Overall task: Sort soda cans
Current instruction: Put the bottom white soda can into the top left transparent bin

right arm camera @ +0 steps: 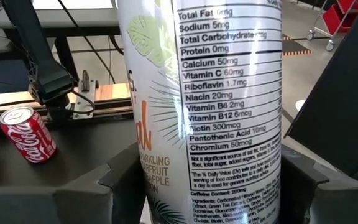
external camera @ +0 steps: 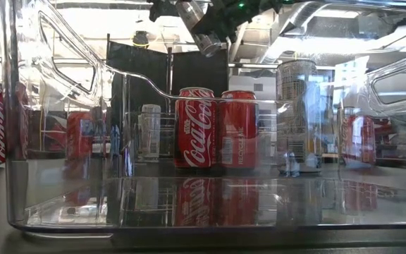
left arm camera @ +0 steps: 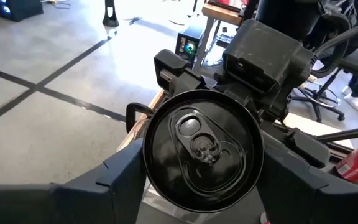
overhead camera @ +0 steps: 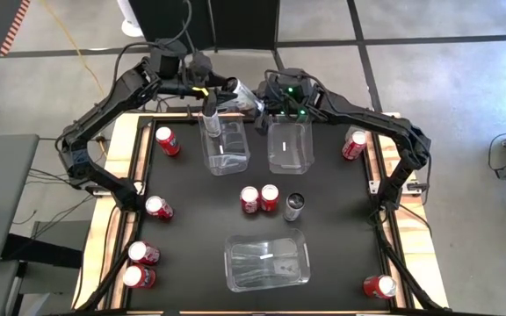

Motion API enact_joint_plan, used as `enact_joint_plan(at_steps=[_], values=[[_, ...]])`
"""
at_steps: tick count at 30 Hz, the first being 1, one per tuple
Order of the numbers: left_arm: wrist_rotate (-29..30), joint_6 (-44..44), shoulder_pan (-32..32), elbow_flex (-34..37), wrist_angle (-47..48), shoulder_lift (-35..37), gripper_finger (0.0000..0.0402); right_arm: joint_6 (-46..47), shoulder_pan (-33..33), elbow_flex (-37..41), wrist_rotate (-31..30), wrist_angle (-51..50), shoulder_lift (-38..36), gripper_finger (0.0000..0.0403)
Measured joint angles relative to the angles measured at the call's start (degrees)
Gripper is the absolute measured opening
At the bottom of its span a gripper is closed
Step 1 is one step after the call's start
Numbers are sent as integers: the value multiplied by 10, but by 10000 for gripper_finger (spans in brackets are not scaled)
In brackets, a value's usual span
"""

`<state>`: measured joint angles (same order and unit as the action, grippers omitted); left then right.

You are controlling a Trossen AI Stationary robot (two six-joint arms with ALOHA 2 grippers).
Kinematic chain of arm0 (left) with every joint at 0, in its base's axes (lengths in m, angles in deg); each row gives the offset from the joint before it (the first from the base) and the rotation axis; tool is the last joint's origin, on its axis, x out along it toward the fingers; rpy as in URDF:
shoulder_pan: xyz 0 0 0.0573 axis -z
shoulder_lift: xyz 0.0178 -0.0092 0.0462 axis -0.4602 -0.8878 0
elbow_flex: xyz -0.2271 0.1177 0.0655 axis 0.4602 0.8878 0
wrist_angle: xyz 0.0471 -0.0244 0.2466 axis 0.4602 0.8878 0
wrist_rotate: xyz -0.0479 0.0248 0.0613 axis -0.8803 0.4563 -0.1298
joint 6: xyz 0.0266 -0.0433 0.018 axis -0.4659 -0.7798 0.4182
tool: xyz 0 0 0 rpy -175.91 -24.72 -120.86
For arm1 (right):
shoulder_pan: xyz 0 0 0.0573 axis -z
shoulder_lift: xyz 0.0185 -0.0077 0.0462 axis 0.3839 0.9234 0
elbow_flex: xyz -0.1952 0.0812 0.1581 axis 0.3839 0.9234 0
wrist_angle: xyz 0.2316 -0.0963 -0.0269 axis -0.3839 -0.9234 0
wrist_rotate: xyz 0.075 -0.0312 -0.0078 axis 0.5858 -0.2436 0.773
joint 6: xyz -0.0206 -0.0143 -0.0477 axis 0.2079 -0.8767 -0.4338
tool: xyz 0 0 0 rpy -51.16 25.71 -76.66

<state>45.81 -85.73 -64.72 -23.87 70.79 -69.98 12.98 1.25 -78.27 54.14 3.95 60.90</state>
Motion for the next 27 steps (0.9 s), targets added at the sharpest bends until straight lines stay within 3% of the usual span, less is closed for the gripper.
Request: enact_joint_plan(at_steps=[5, 13, 16, 27], values=[[16, -16, 0, 0, 0, 0, 245, 37, 11, -1, 8, -25, -2, 317], [132, 21, -7, 0, 65, 2, 245, 28, 46, 0, 12, -220, -51, 352], [124, 28, -5, 8, 70, -1, 245, 28, 59, 0, 11, -251, -70, 353], [149, 9, -4, 217, -86, -3, 245, 54, 85, 0, 4, -277, -119, 348]])
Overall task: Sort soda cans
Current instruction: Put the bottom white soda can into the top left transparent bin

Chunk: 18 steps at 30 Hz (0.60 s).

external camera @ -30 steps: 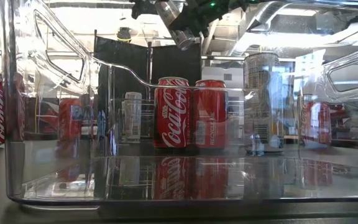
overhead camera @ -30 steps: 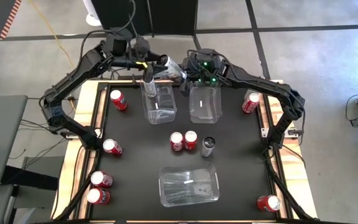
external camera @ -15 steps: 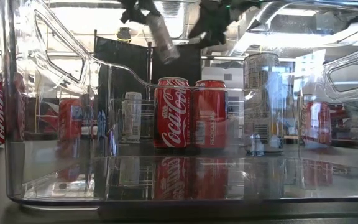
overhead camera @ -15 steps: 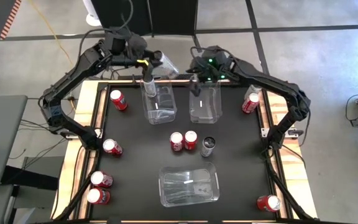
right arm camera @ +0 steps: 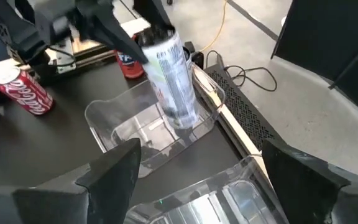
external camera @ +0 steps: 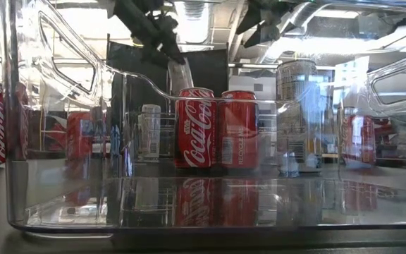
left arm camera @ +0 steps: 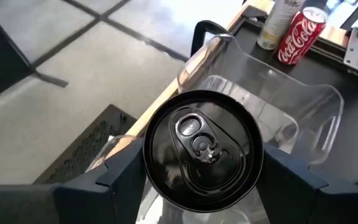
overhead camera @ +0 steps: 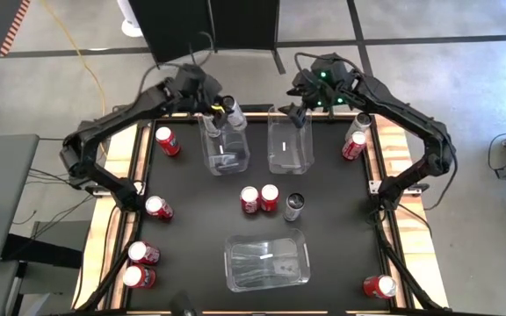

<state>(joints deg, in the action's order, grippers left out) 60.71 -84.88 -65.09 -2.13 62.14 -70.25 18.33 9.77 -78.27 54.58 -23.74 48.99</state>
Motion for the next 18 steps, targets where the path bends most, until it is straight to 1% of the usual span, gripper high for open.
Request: enact_joint_plan(at_steps=[4, 9, 14, 18], values=[[18, 11, 0, 43, -43, 0, 245, 1, -7, 0, 0, -11, 0, 347], [52, 48, -1, 42, -40, -7, 245, 1, -13, 0, 0, -11, 0, 347], [43, 81, -2, 43, -22, -53, 245, 1, -14, 0, 0, -10, 1, 347], [38, 82, 1, 44, -13, -90, 245, 4, -20, 0, 0, -20, 1, 347]])
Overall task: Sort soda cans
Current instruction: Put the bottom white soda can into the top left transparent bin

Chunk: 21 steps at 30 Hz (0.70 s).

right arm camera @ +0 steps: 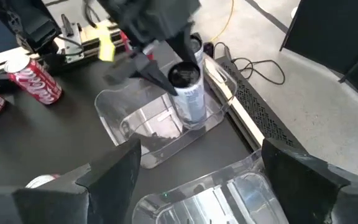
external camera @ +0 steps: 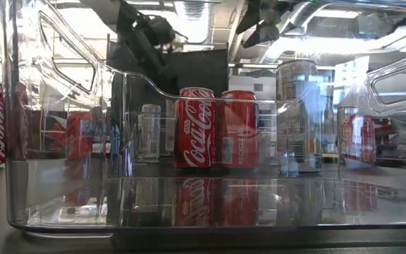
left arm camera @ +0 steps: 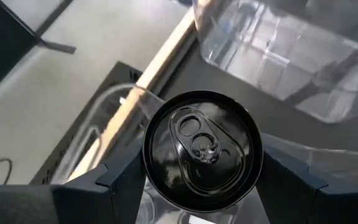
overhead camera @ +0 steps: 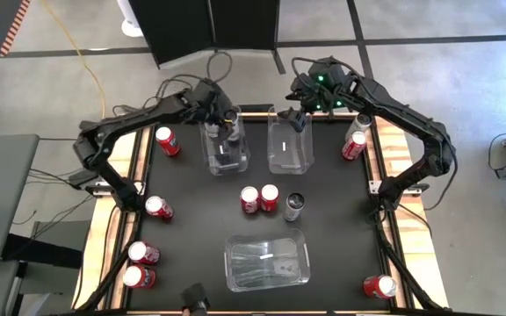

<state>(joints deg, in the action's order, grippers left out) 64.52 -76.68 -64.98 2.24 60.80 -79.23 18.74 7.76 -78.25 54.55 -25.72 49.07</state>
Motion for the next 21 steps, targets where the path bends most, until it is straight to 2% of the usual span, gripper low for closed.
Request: enact_joint_plan(at_steps=[6, 21], values=[[9, 13, -1, -1, -25, -30, 245, 0, -15, 0, 0, -24, 0, 347], [23, 34, -37, -18, -42, -31, 248, 0, -25, 0, 0, -27, 0, 347]])
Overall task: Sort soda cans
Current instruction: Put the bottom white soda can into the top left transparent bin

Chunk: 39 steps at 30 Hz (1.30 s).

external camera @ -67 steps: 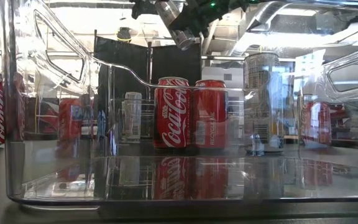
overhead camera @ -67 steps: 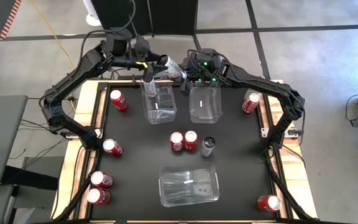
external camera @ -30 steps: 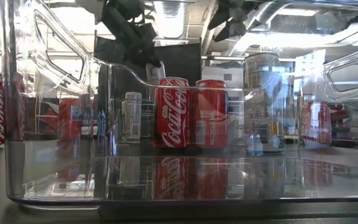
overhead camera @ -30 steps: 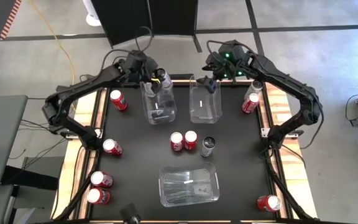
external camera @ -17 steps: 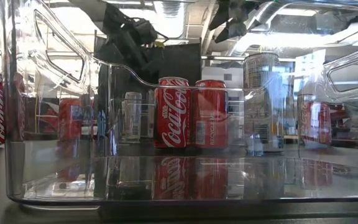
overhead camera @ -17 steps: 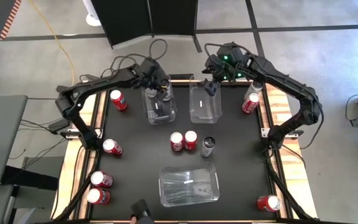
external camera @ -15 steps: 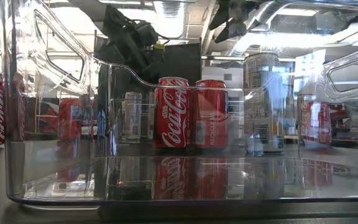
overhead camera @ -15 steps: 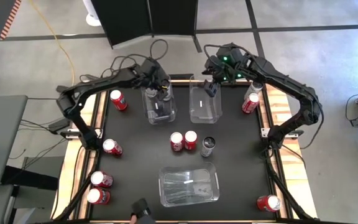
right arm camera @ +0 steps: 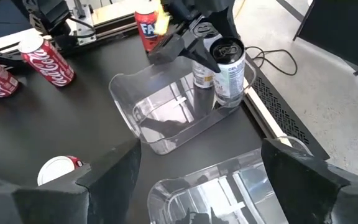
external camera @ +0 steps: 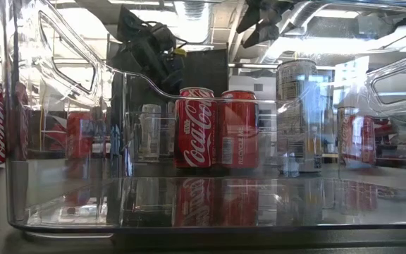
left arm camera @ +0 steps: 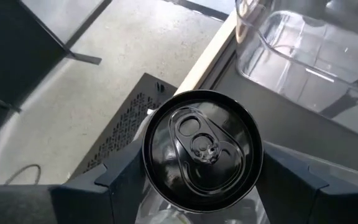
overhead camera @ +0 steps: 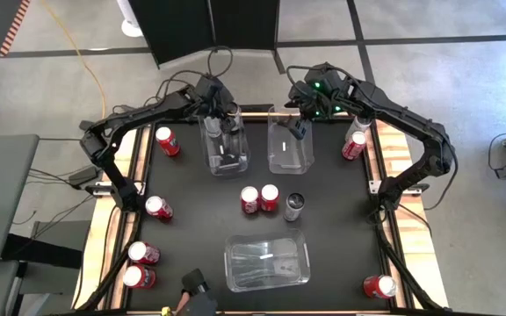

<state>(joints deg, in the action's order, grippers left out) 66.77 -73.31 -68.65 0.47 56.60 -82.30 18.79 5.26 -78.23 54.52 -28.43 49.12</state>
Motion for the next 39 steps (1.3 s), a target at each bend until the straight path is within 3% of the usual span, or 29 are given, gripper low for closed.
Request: enact_joint_plan(at_steps=[13, 21, 39], values=[[-15, -1, -16, 3, 30, 0, 251, 0, 0, 0, 0, 2, 0, 347], [-46, -8, -18, 4, 27, 0, 289, 6, 0, 0, 0, 1, 0, 347], [-4, 6, -17, 4, 27, 1, 304, 6, -1, 0, 0, -16, 0, 347]])
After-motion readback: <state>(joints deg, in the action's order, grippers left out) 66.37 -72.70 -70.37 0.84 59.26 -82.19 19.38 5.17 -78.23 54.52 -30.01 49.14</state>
